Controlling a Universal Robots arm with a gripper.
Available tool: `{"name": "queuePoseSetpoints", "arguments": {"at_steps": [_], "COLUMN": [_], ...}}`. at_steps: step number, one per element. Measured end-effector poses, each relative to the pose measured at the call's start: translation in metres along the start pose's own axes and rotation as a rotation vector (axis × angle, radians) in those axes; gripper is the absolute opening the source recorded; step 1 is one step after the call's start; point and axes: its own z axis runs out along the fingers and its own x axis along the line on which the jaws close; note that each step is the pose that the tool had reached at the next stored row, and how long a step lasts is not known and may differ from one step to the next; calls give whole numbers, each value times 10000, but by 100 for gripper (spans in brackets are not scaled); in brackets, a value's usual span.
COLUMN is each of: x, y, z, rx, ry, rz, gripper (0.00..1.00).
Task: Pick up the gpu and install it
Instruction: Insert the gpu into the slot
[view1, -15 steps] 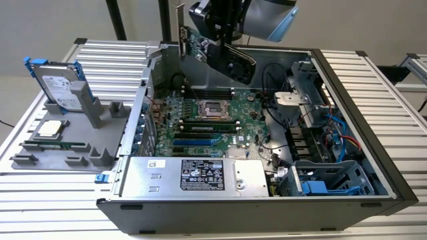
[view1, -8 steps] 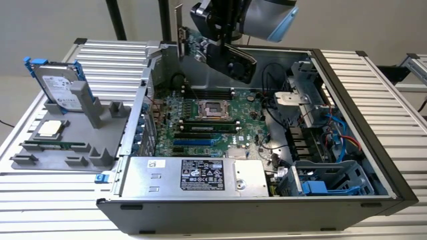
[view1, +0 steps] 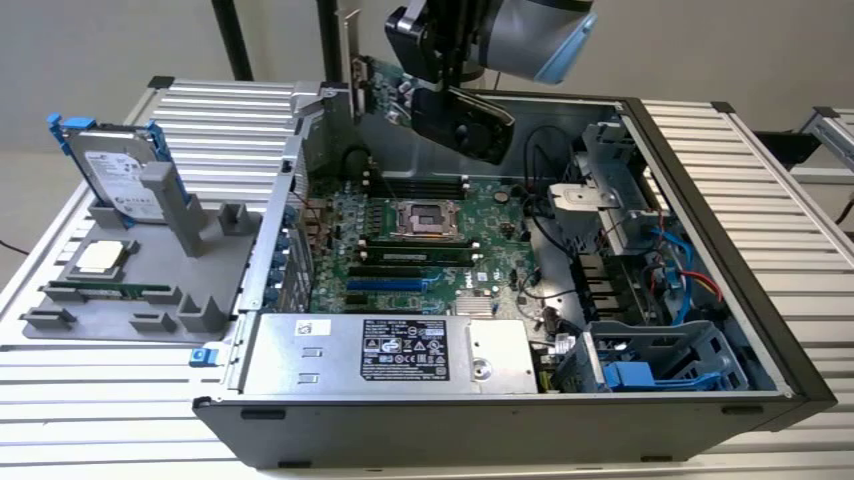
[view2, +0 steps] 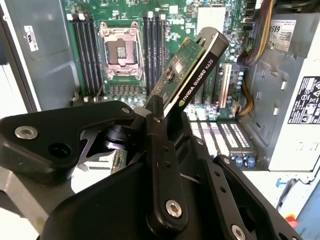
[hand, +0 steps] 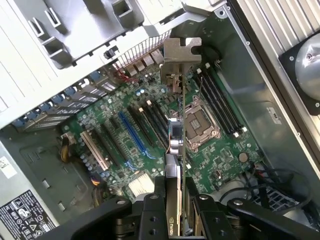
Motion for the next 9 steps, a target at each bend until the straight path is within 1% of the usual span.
{"name": "queuePoseSetpoints", "arguments": {"at_steps": [6, 9], "x": [1, 1], "y": [0, 0], "z": [0, 1], "rx": [-26, -29], "ry": [9, 13], "rz": [-431, -502], "gripper": [0, 0]}}
